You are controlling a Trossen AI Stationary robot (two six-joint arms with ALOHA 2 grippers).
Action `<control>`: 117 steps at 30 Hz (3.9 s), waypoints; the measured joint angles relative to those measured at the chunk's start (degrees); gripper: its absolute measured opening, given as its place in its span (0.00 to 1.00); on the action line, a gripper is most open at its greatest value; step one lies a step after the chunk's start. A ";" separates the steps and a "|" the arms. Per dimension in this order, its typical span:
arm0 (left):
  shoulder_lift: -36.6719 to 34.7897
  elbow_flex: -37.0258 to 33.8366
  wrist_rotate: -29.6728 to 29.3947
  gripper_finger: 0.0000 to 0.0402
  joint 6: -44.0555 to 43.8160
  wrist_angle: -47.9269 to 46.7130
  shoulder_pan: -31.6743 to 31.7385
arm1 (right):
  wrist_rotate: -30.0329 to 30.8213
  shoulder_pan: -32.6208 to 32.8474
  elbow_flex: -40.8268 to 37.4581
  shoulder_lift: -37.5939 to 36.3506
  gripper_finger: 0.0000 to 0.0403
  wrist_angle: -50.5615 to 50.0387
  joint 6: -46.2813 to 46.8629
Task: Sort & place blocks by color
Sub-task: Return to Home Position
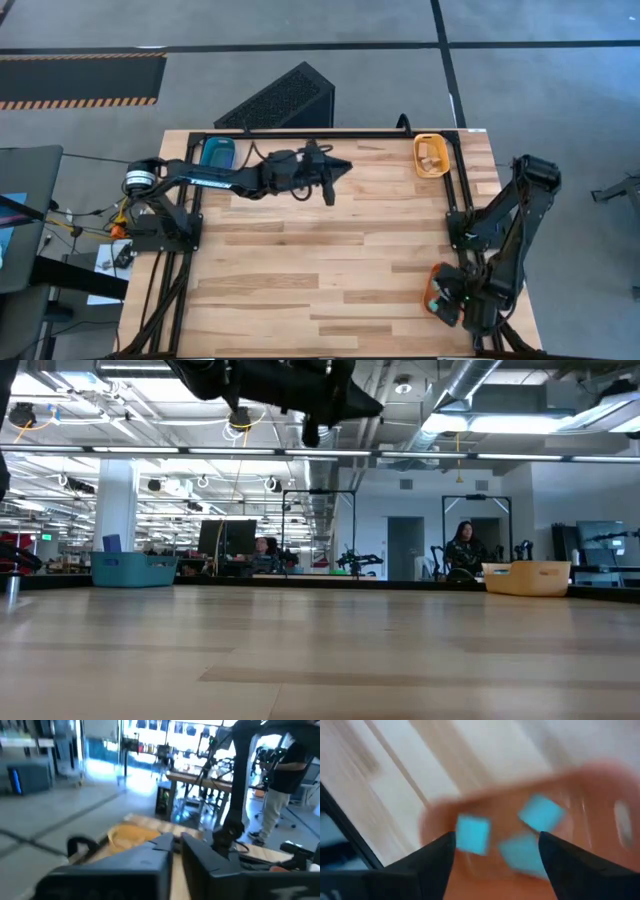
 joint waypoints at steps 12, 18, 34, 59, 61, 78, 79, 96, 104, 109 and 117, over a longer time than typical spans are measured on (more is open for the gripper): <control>-14.96 -7.69 3.32 0.00 12.79 1.71 3.67 | 22.45 -26.70 0.02 -11.55 0.48 15.40 -33.15; -23.86 -25.19 6.24 0.00 7.29 14.01 4.98 | 8.24 -44.65 0.02 -10.45 0.10 46.24 -66.22; -57.59 -37.40 11.16 0.00 20.28 -16.30 8.54 | -15.10 -71.43 0.02 -17.88 0.03 59.02 -101.23; -61.11 -53.16 14.10 0.00 11.54 1.59 16.11 | -21.73 -78.68 -31.08 -47.08 0.01 63.88 -100.25; -61.97 -53.61 17.39 0.00 11.63 1.79 16.11 | -21.65 -79.74 -31.09 -49.68 0.02 63.44 -100.79; -70.20 -61.92 19.02 0.00 8.54 6.67 16.09 | -27.77 -80.25 -42.26 -70.19 0.01 65.39 -98.13; -70.20 -61.92 19.02 0.00 8.63 6.04 16.09 | -28.26 -80.25 -43.20 -70.87 0.01 66.68 -97.90; -69.87 -62.11 15.47 0.00 11.18 -15.05 12.72 | -33.16 -74.11 -48.74 -77.65 0.01 65.07 -99.48; -75.23 -62.16 20.48 0.00 10.78 -8.09 14.98 | -33.16 -75.76 -48.78 -77.98 0.01 64.10 -102.49; -83.92 -62.18 22.02 0.00 10.78 -11.60 16.54 | -33.18 -75.75 -48.81 -77.98 0.01 63.95 -102.94; -94.90 -62.23 28.24 0.00 9.07 -25.51 15.64 | -32.77 -75.79 -48.85 -77.98 0.01 64.17 -103.08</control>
